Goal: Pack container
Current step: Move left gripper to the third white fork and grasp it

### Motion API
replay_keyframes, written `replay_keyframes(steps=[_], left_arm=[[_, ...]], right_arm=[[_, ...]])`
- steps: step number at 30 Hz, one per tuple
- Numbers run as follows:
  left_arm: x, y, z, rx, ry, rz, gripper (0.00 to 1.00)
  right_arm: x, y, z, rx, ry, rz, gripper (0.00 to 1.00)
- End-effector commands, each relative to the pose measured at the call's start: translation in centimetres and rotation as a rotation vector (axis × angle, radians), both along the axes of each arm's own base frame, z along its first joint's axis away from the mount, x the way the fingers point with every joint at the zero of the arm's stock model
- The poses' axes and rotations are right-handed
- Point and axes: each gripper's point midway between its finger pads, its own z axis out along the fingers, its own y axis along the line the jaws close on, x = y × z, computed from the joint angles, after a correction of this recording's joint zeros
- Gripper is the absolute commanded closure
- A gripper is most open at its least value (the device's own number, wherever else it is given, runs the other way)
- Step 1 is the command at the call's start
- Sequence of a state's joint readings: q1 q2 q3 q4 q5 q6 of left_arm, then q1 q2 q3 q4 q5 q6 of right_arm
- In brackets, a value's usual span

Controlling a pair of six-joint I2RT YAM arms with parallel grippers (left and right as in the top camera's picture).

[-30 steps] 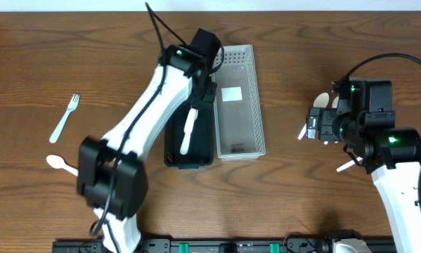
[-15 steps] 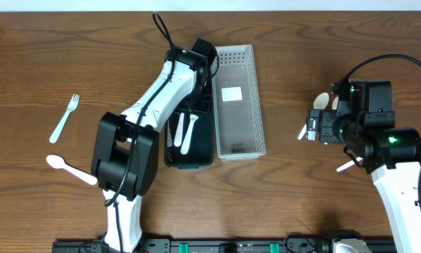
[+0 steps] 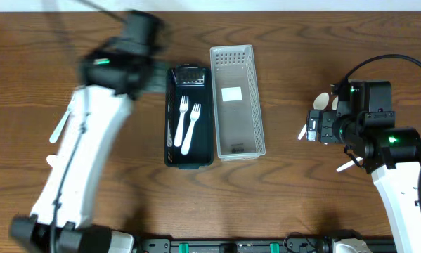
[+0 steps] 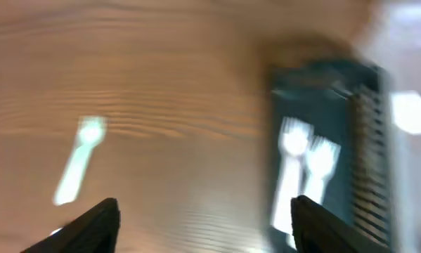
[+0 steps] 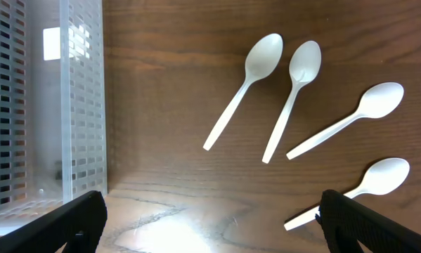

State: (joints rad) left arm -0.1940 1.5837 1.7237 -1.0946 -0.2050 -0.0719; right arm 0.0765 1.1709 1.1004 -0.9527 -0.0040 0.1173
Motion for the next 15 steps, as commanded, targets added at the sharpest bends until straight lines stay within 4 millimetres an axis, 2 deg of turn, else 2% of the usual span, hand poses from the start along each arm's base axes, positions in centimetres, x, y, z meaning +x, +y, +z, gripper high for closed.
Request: replay_keyframes(steps=[1,3,7,11,15], left_arm=[[0.2,8.5,-1.3,0.100,0.067,0.094,0.23],[0.4,11.8,-2.1,0.112,0.100,0.074,0.20],[0.9,16.9,-4.9,0.097,0.161,0.008,0.18],[1.6,19.8,-8.8,0.048,0.219,-0.096,0.18],[1.5,22.5,-13.5,0.028,0.312,-0.108,0.18]], right_arm=[[0.3,-0.3,0.7,-0.012,-0.021,0.002,0.01],[0.3,-0.3,0.7,-0.012,-0.022,0.002,0.01],[0.3,-0.3,0.7,-0.012,-0.020,0.002,0.01],[0.3,-0.3,0.7,-0.012,-0.021,0.002,0.01],[0.3,-0.3,0.7,-0.012,-0.020,0.002,0.01]])
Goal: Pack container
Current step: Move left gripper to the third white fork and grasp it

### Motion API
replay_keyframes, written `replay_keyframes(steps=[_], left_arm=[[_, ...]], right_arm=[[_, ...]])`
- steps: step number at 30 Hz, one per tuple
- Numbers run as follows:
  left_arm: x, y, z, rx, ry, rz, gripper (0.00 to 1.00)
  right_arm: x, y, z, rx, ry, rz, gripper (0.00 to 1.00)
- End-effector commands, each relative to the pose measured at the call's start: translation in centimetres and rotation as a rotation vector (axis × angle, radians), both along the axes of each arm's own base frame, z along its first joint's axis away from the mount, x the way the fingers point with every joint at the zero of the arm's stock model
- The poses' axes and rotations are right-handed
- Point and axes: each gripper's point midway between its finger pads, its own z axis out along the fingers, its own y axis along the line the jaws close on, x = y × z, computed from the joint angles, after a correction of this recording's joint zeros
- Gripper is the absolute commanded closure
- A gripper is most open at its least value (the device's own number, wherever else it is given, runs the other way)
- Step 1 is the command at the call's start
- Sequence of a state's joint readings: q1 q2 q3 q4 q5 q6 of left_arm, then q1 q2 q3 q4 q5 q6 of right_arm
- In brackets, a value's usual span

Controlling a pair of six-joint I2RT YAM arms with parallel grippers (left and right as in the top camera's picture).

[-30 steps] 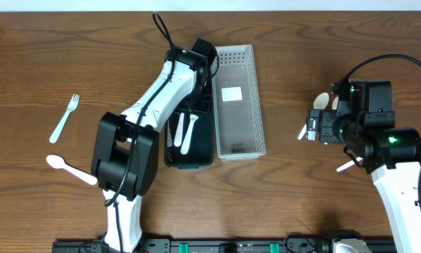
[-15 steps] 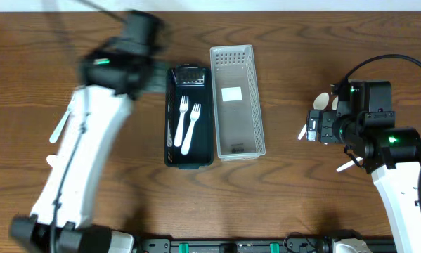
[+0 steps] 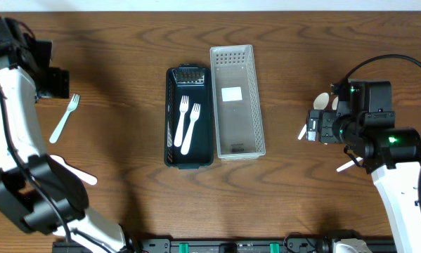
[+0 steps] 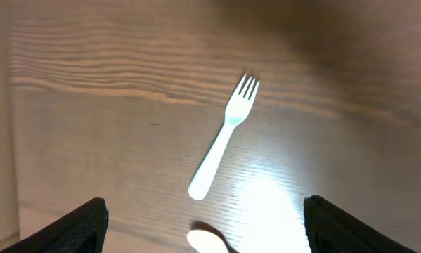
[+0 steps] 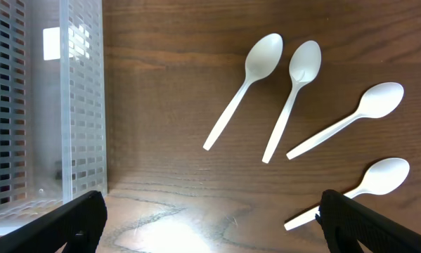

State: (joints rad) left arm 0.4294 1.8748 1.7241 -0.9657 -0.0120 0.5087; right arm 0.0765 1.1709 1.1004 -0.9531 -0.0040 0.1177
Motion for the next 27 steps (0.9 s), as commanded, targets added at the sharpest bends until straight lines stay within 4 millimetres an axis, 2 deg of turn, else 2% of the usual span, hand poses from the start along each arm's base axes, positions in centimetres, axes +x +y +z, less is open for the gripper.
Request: replay_keyframes(steps=[1,5,9,15,27], left_arm=[[0.2,0.7,-4.2,-0.049,0.078,-0.112,0.18],[-0.3,1.6,-8.5,-0.093,0.162,-0.108,0.18],[-0.8,1.4,-11.5,-0.121,0.236,-0.166,0.18],[-1.1,1.6,-13.6,-0.130,0.281,-0.222,0.17],[-2.5,1.2,-18.4,-0.190,0.384,-0.229,0.17]], right_arm=[[0.3,-0.3,0.7,-0.012,-0.020,0.002,0.01],[0.3,-0.3,0.7,-0.012,-0.020,0.002,0.01],[0.3,-0.3,0.7,-0.012,-0.020,0.002,0.01],[0.3,-0.3,0.7,-0.011,-0.020,0.000,0.01],[-0.1,-0.3,0.5,0.019,0.001,-0.050,0.01]])
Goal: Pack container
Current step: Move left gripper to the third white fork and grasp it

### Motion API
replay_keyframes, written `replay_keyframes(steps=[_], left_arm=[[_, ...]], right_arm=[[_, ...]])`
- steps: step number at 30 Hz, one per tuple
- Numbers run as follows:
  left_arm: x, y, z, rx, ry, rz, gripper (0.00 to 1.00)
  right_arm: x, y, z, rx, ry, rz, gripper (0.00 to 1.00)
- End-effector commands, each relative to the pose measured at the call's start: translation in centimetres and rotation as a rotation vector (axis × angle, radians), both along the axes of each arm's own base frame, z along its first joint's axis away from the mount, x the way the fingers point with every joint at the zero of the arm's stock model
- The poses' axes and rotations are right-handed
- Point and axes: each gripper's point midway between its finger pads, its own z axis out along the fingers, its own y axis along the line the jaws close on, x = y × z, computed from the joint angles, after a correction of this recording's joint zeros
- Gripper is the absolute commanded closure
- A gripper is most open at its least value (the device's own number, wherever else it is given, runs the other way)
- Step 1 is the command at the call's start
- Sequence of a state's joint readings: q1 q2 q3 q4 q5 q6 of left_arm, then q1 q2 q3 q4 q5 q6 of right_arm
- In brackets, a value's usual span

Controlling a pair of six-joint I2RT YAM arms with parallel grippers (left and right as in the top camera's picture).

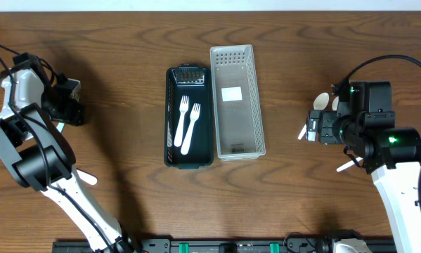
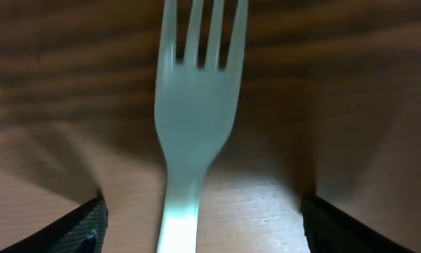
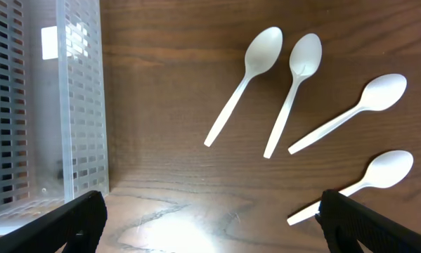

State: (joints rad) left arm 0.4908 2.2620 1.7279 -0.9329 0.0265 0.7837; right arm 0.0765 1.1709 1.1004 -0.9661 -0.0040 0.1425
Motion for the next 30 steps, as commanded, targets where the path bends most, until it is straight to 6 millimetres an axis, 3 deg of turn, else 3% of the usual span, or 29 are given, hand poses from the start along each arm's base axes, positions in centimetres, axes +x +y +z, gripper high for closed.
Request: replay_keyframes(steps=[1,8,17,22,26,30], left_arm=[[-1.2,-0.4,-2.5,-0.042,0.062,-0.008,0.17],[-1.5,-0.2,-2.9,-0.030,0.078,-0.008,0.24],[-1.8,0.8,-2.8,0.026,0.101,-0.008,0.55],[-1.8,0.8,-2.8,0.026,0.101,-0.008,0.62],[-1.8,0.8,-2.8,0.022,0.099,-0.008,0.79],[-1.7,0.8,-2.9,0.021,0.094,-0.008,0.81]], right_arm=[[0.1,-0.3,0.6,0.009,-0.008,-0.034,0.01],[-0.1,-0.3,0.5,0.017,0.000,-0.048,0.01],[-0.1,-0.1,0.5,0.027,0.001,-0.042,0.01],[-0.1,-0.1,0.5,0.032,0.001,-0.049,0.01],[-0.1,-0.1,0.5,0.032,0.001,-0.049,0.01],[-0.1,-0.1,0.5,0.034,0.001,-0.048,0.01]])
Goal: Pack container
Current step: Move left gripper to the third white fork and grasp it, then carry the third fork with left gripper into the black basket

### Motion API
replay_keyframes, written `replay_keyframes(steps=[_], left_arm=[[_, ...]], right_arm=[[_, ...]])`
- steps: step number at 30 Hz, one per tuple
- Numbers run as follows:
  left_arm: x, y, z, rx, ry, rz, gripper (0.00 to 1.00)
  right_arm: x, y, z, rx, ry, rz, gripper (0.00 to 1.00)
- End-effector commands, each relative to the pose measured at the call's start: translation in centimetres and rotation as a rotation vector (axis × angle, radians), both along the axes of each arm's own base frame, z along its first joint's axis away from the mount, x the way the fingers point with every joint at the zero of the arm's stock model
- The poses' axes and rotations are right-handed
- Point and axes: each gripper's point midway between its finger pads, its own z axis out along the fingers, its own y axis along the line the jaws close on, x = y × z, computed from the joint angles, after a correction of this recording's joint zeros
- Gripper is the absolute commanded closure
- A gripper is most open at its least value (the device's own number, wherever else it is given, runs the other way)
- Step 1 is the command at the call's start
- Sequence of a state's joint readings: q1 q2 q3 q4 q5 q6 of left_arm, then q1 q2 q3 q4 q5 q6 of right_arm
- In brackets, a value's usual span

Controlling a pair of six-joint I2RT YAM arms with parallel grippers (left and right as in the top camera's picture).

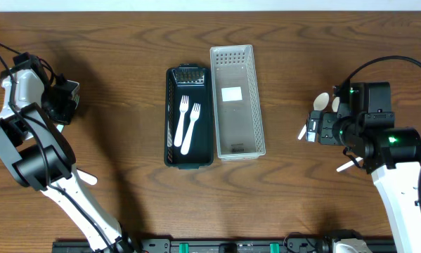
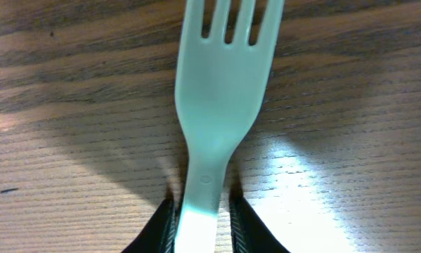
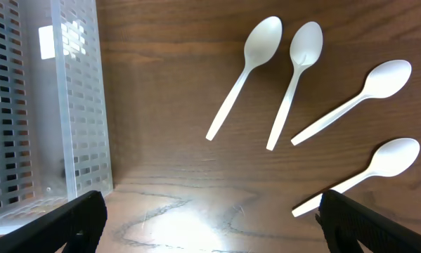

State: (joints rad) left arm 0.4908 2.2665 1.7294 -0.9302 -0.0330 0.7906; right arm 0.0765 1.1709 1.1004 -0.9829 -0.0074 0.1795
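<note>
A white plastic fork lies on the wooden table, tines pointing away from the wrist. My left gripper is down at the table's far left and shut on the fork's handle, one dark finger on each side. In the overhead view the gripper hides the fork. A black tray holds two white forks. Beside it stands a white perforated container. My right gripper hovers open over several white spoons, with nothing between its fingers.
The white container's wall fills the left of the right wrist view. Another white utensil lies near the left arm's base. The right arm covers most of the spoons in the overhead view.
My left gripper's fingers stood wide apart at the frame's corners; now they are closed against the fork's handle. The right gripper has barely shifted and stays open.
My left arm was in blurred motion beside the black tray. It then stood open above a lone fork at the far left. After that it was low over the fork with fingers wide, and now it is shut on the handle. The right gripper stayed open over the spoons.
</note>
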Motion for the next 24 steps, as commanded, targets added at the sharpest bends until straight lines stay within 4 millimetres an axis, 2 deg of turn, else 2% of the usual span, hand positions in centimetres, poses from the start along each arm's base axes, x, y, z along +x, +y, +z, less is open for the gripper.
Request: replay_keyframes(steps=[1,4,13,16,21,24], left_arm=[[-1.2,-0.2,-2.8,-0.031,0.065,-0.001,0.86],[-1.0,-0.1,-2.8,-0.025,0.055,0.017,0.94],[-0.4,0.0,-2.8,-0.013,0.031,0.078,0.94],[0.2,-1.0,-2.5,-0.046,0.006,0.091,0.94],[2.0,-2.5,0.3,-0.044,-0.071,0.105,0.94],[3.1,-4.0,3.4,-0.038,-0.134,0.117,0.94]], right_arm=[[0.3,-0.1,0.7,0.013,-0.017,-0.018,0.01],[0.3,-0.1,0.7,0.013,-0.017,-0.018,0.01],[0.3,-0.1,0.7,0.013,-0.018,-0.017,0.01],[0.3,-0.1,0.7,0.012,-0.018,-0.017,0.01],[0.6,0.0,0.9,0.015,-0.032,-0.017,0.01],[0.8,0.0,1.0,0.018,-0.043,-0.017,0.01]])
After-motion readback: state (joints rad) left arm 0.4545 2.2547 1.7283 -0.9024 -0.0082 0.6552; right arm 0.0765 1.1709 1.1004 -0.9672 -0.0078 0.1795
